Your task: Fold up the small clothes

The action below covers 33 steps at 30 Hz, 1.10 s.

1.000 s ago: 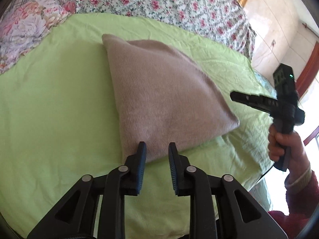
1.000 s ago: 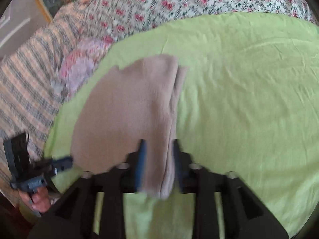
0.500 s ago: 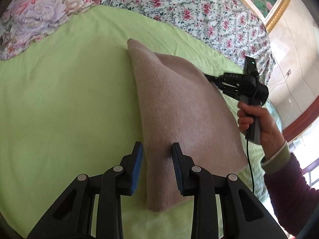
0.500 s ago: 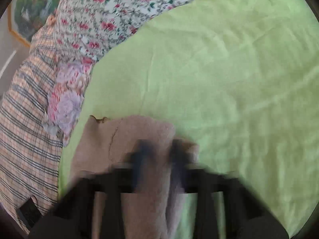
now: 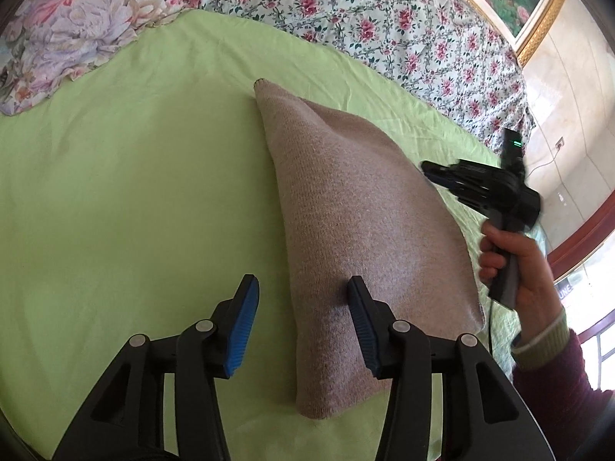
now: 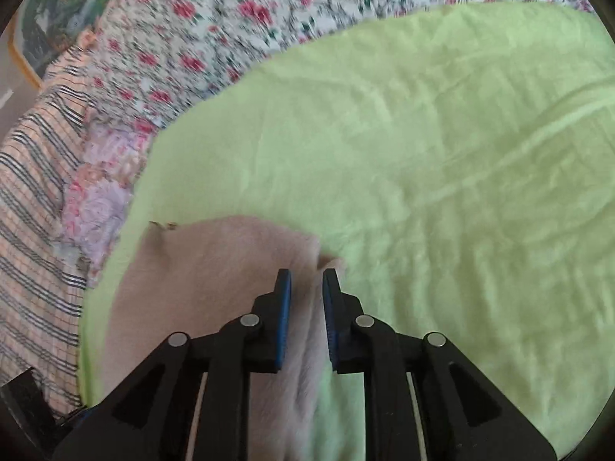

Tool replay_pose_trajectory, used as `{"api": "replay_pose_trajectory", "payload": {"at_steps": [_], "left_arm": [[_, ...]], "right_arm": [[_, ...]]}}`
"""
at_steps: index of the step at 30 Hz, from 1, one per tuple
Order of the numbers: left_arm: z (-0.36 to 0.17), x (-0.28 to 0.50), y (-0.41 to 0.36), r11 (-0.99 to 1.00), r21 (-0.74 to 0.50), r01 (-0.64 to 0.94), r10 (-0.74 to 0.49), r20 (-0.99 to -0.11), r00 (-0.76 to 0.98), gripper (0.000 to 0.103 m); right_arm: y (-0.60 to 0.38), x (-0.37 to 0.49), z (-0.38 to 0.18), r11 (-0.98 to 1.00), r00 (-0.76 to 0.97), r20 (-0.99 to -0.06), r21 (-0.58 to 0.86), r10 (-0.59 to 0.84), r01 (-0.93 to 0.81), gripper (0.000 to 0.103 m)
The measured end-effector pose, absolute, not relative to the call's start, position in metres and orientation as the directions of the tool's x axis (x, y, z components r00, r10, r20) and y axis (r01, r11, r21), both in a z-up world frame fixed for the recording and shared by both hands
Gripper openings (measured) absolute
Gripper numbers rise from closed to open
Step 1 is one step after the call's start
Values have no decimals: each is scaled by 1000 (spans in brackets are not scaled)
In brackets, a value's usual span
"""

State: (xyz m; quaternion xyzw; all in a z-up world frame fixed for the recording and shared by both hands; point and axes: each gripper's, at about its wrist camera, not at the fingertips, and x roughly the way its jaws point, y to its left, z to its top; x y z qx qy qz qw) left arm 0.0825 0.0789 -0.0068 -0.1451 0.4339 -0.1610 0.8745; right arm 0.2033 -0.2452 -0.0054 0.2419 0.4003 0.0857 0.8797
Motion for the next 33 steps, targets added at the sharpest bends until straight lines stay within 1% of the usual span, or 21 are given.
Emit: {"api": "replay_pose_trajectory", "payload": {"at_steps": [1, 2, 3, 4, 5, 6, 9, 10, 11, 13, 14, 18, 23, 25, 27, 33], "left_arm": [[-5, 80, 79, 906, -393, 160, -408, -708, 577, 48], [-3, 77, 79, 906, -391, 163, -408, -704, 581, 48], [-1, 73, 79, 908, -385, 167, -405, -701, 587, 48], [1, 72, 78, 910, -379, 170, -402, -700, 589, 48], [3, 67, 78, 912, -369, 177, -398, -698, 595, 48], [4, 64, 78, 914, -363, 179, -394, -697, 599, 48], [9, 50, 74, 928, -327, 180, -366, -701, 612, 50], [9, 45, 72, 933, -313, 178, -354, -706, 614, 55], [8, 40, 71, 936, -303, 178, -346, -707, 617, 60], [5, 29, 69, 947, -275, 168, -318, -717, 620, 67], [4, 24, 67, 951, -261, 162, -304, -723, 620, 69], [-4, 6, 59, 966, -208, 154, -259, -741, 620, 75], [-12, -13, 46, 977, -130, 170, -208, -766, 609, 78], [-14, -22, 40, 977, -114, 183, -202, -775, 599, 78], [-15, -32, 34, 977, -91, 195, -192, -779, 597, 79], [-12, -47, 26, 978, -38, 207, -161, -771, 616, 81]], "right_arm": [[-245, 191, 1, 860, 675, -647, 509, 356, 34, 19], [-244, 178, 5, 853, 681, -633, 522, 367, 25, 23], [-243, 161, 10, 846, 690, -617, 533, 378, 14, 30], [-240, 149, 13, 845, 694, -610, 535, 382, 4, 34], [-236, 138, 16, 847, 695, -606, 531, 386, -8, 41], [-231, 125, 19, 851, 695, -604, 525, 389, -20, 43], [-219, 87, 24, 858, 691, -600, 510, 403, -57, 45], [-215, 74, 25, 866, 689, -604, 495, 399, -68, 47], [-210, 64, 25, 874, 689, -609, 479, 393, -75, 50], [-203, 41, 25, 890, 684, -623, 447, 380, -87, 55], [-200, 32, 24, 899, 681, -631, 427, 371, -94, 58], [-187, -5, 14, 930, 659, -677, 353, 329, -101, 69], [-180, -38, 4, 939, 630, -710, 332, 314, -95, 72], [-176, -49, 3, 942, 627, -714, 318, 311, -105, 76], [-172, -55, 4, 948, 628, -717, 295, 303, -121, 82], [-163, -51, 4, 954, 627, -723, 270, 291, -132, 83]]}}
